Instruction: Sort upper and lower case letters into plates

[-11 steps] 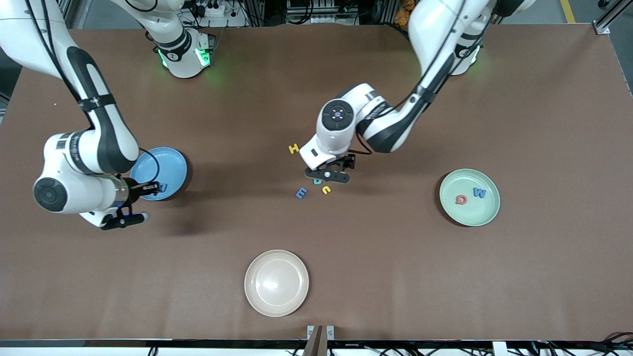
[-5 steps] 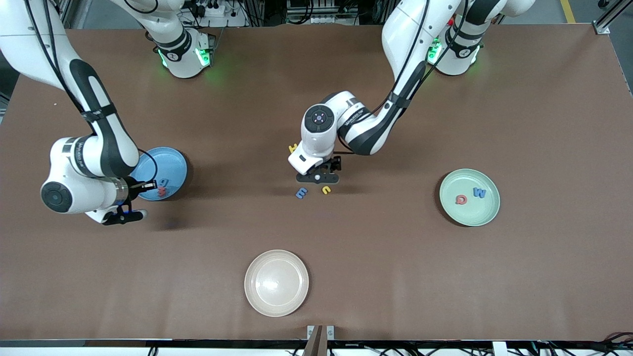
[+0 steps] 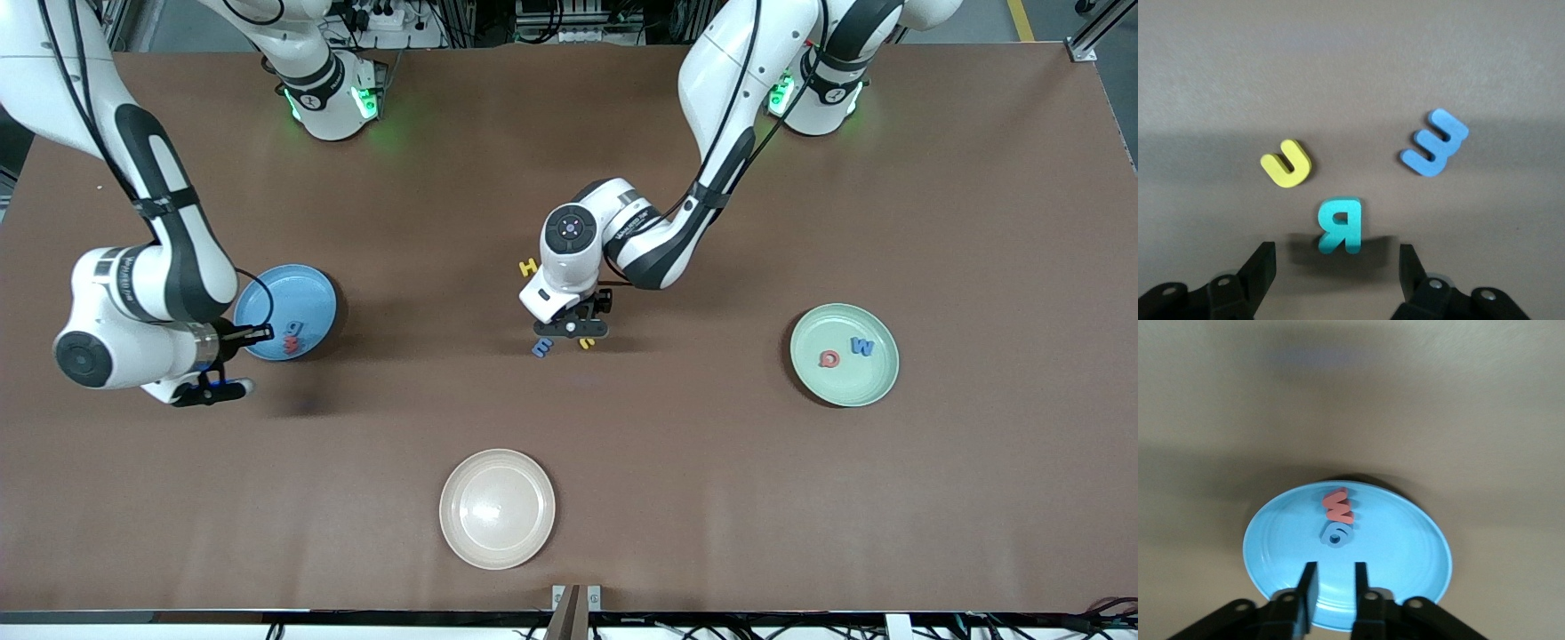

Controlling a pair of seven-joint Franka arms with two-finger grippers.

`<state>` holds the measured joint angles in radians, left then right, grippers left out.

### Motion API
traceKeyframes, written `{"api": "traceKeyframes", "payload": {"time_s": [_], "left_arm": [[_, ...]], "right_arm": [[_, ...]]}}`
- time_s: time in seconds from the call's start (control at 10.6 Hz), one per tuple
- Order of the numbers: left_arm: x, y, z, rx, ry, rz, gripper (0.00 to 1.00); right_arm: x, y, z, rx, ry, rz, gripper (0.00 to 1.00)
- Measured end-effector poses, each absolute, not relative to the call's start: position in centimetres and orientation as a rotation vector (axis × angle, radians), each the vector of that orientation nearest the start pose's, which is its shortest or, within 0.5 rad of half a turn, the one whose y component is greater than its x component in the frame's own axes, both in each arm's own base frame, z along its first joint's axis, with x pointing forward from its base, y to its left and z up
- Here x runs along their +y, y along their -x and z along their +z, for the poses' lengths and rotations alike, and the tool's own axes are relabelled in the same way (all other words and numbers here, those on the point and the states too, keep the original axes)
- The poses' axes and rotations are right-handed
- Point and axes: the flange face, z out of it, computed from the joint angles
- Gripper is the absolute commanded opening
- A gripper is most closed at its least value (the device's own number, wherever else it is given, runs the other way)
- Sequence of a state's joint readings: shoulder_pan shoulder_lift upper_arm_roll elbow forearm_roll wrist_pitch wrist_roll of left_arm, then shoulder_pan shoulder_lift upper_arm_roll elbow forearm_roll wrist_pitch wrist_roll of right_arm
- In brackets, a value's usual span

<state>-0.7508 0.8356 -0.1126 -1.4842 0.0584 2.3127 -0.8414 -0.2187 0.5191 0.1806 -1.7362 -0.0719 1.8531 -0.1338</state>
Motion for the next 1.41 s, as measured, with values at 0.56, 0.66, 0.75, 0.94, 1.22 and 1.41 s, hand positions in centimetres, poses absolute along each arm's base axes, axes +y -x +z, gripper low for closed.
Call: {"api": "traceKeyframes", "payload": {"time_s": [0.56, 0.66, 0.75, 0.94, 1.22, 1.41], "left_arm": [[-53.0, -48.1, 17.0, 0.03, 3.149, 0.033, 0.59], [-52.7, -48.5, 17.1, 0.022, 3.147, 0.024, 0.49], [-52.5, -48.8, 17.2, 0.016, 3.146, 0.016, 0.36], [-52.5, -49.0, 17.3, 0.014, 3.147, 0.009, 0.06], [-52.6, -49.2, 17.5, 0.012, 3.15, 0.001, 0.0], [-52.6, -50.4, 19.3, -0.006, 3.174, -0.05, 0.0]], "right_arm": [[-1.6, -65.2, 36.5, -0.06, 2.99, 0.501, 1.0], [0.2, -65.4, 36.9, -0.032, 3.002, 0.491, 1.0], [2.4, -65.7, 37.4, 0.015, 3.017, 0.476, 1.0], [7.4, -66.2, 38.4, 0.102, 3.047, 0.399, 1.0], [11.9, -66.4, 38.7, 0.158, 3.058, 0.317, 1.0], [15.0, -66.2, 38.1, 0.204, 3.053, 0.29, 1.0]]}}
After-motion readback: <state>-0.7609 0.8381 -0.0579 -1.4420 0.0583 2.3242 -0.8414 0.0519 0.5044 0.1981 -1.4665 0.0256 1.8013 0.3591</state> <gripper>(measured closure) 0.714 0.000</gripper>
